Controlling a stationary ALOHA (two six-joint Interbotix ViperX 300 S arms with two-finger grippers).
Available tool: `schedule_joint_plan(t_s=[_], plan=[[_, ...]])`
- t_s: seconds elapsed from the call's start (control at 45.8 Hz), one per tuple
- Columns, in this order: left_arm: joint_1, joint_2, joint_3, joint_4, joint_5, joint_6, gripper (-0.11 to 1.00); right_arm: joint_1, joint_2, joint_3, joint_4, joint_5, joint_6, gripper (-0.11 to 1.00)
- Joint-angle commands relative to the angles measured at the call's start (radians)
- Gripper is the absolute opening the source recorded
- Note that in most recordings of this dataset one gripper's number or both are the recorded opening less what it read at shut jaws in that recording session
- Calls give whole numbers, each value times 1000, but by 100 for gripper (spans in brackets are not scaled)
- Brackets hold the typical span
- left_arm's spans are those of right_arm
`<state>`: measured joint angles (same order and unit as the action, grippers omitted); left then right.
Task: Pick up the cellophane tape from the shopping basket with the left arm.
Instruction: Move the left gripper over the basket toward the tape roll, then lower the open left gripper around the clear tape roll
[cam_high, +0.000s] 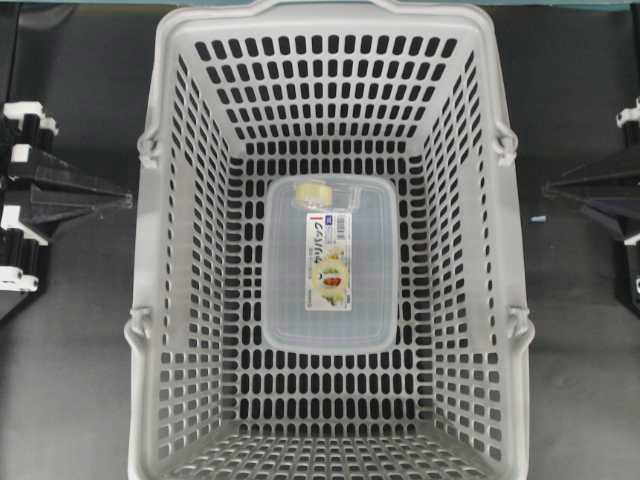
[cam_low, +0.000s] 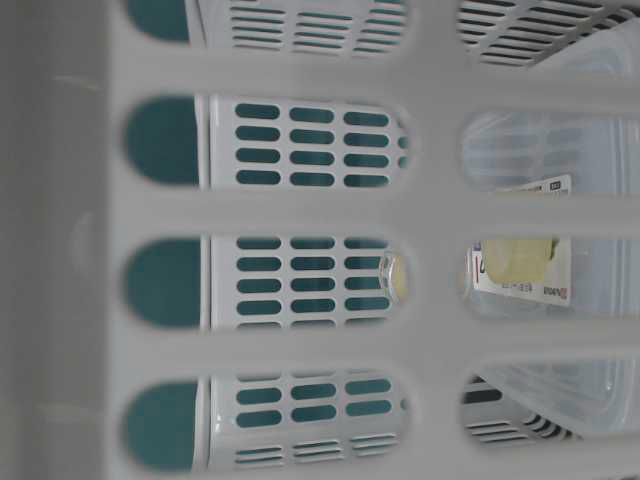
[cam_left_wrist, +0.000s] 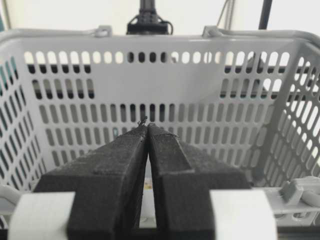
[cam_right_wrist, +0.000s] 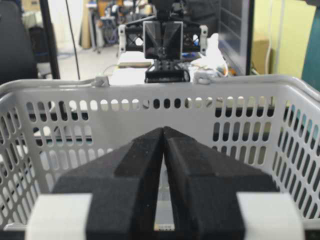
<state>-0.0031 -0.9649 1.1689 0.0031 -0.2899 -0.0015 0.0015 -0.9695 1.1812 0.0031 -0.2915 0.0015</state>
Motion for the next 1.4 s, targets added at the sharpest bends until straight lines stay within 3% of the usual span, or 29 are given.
schedule_joint_plan(t_s=[0.0, 0.087, 0.48, 0.677, 0.917, 1.113, 1.288, 1.375], plan=[[0, 23, -75, 40, 38, -26, 6, 8, 5, -28, 2, -6, 9, 1], [0, 55, -147, 40, 123, -37, 0, 14, 2, -29, 2, -2, 9, 1], [-40, 376, -558, 41, 655, -34, 0, 25, -48, -40, 2, 89, 9, 0], [-55, 555, -739, 40, 836, -34, 0, 29, -81, -49, 3, 161, 9, 0], [-80, 773, -950, 41, 1023, -23, 0, 35, -89, -52, 2, 169, 9, 0], [-69, 899, -1062, 41, 1160, -18, 0, 44, -89, -52, 2, 169, 9, 0], [-69, 965, -1080, 41, 1175, -21, 1, 44, -89, -52, 2, 172, 8, 0], [-66, 986, -1077, 41, 1181, -32, 13, 44, -89, -52, 2, 172, 9, 0]])
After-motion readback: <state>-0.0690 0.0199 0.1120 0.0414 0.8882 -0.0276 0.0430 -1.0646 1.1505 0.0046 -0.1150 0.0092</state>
